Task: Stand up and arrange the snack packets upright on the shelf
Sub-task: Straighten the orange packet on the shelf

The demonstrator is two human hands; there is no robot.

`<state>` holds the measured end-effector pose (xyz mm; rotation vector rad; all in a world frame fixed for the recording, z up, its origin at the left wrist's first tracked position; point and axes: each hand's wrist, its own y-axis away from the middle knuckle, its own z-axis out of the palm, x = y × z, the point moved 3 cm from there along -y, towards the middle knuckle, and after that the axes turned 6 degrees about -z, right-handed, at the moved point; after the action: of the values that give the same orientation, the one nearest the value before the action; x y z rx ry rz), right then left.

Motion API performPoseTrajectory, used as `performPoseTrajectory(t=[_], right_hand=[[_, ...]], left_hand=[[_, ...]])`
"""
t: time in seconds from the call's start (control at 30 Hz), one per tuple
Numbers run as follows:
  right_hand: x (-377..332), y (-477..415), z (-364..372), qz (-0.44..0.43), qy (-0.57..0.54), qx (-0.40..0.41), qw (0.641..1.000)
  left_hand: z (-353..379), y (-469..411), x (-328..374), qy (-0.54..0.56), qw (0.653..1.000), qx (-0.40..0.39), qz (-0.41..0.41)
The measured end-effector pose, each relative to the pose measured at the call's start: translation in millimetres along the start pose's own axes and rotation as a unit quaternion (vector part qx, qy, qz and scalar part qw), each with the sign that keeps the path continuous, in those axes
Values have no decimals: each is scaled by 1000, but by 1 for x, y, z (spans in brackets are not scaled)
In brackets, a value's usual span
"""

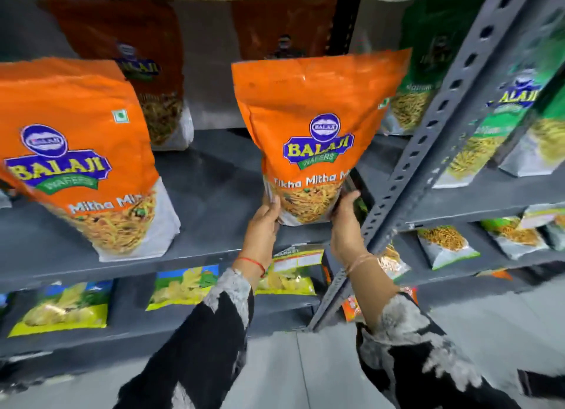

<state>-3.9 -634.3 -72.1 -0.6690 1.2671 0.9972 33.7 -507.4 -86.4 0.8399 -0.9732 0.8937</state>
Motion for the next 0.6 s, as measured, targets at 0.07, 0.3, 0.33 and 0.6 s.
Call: performPoseTrajectory(t=[0.07, 0.3, 0.33, 0.6], right_hand=[[10, 15, -6, -14, 11, -16, 1000], [16, 35, -9, -39, 40, -8, 998], [16, 40, -6, -41, 43, 17, 998], [45, 175, 113, -229, 109, -54, 966]], left_hand=[[0, 13, -8, -11, 1000, -9, 10], [2, 27, -5, -10, 1000, -12, 4], [2, 32, 0, -33, 999, -5, 4], [-110, 135, 34, -121, 951, 254, 127]])
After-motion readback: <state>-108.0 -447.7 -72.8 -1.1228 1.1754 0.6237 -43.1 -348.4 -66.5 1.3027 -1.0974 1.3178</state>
